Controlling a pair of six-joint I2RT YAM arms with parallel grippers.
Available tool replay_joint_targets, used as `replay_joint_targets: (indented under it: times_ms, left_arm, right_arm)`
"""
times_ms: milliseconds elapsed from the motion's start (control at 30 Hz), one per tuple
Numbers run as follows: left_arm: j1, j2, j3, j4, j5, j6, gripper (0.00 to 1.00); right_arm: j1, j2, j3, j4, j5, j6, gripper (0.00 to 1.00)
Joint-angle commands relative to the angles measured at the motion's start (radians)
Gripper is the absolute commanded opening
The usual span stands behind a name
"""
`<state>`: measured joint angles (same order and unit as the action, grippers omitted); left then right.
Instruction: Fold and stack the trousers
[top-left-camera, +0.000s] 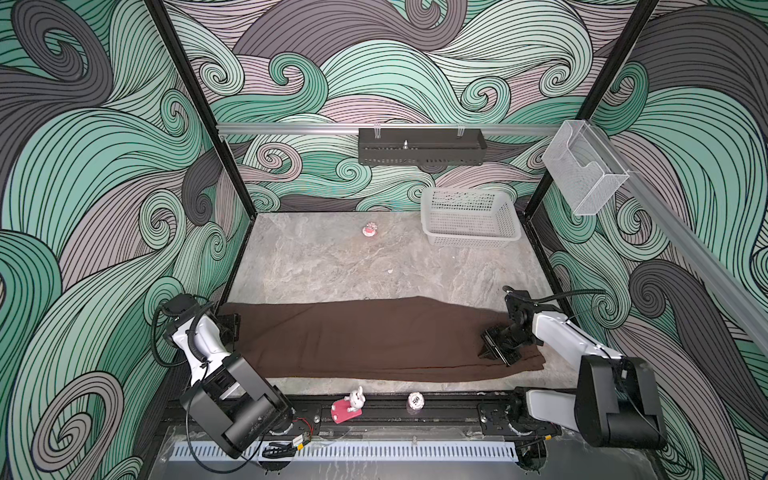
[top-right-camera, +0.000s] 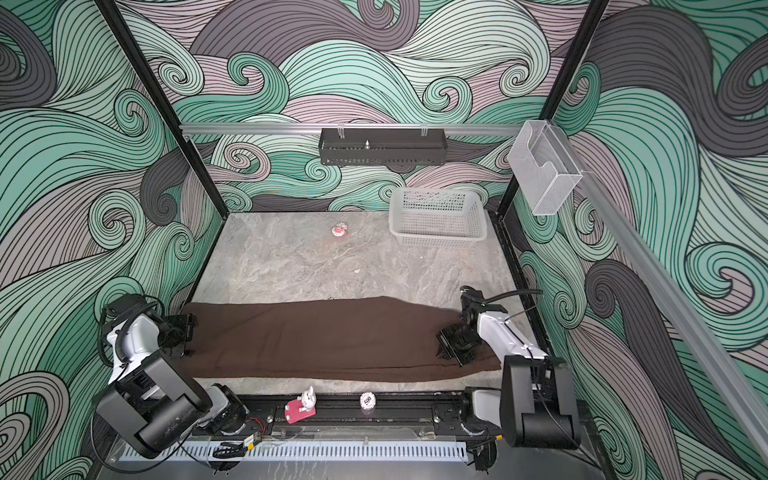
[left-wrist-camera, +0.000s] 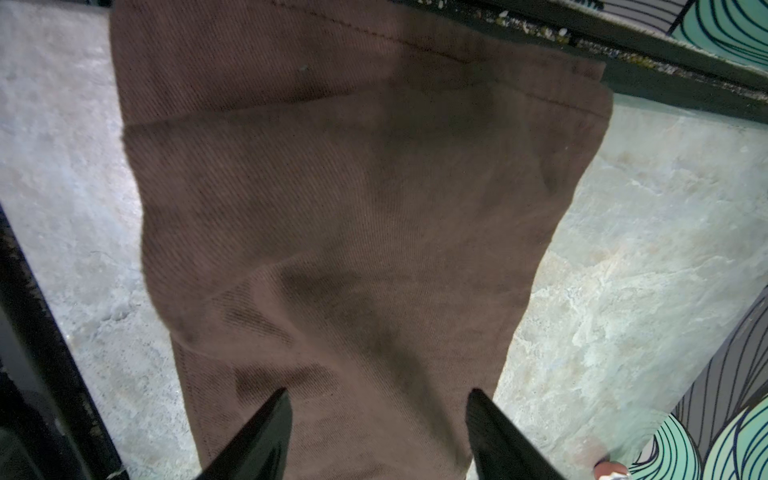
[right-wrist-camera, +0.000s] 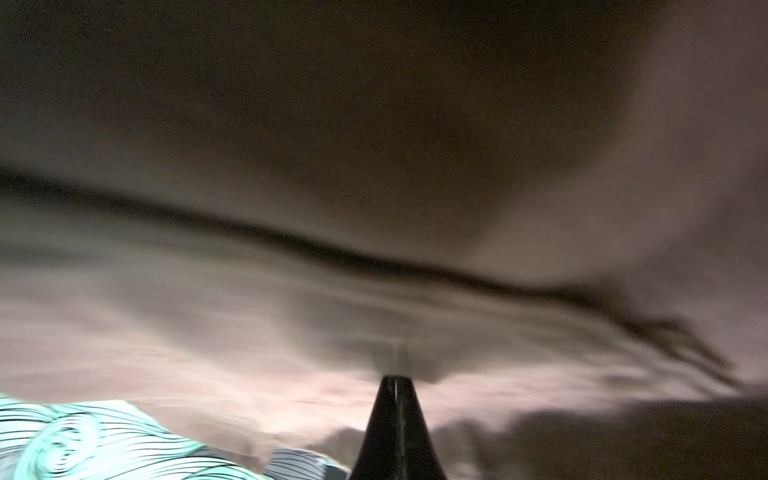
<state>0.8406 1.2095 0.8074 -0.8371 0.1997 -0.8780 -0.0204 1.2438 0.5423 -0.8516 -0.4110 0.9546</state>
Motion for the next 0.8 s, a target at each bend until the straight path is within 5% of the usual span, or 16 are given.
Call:
replay_joint_targets:
  times_ms: [0,233,433,767]
  left_arm:
    - [-0.004,0.009,0.026,-0.014,-0.001,0.011,0.70]
    - [-0.003,0.023,0.024,-0.012,-0.004,0.011,0.72]
    - [-0.005,0.076,0.005,0.015,0.033,0.032,0.73]
    - [-0.023,0.183,-0.037,0.099,0.083,0.069,0.63]
  right_arm:
    - [0.005,-0.060,-0.042,-0.105,0.036,-0.075,0.00]
    - [0.004,-0.140,-0.060,-0.226,0.066,-0.164,0.01]
    - [0.005,-0.102,0.070,-0.212,0.078,-0.166,0.31]
    - [0.009,0.048,0.188,-0.008,0.036,-0.031,0.26]
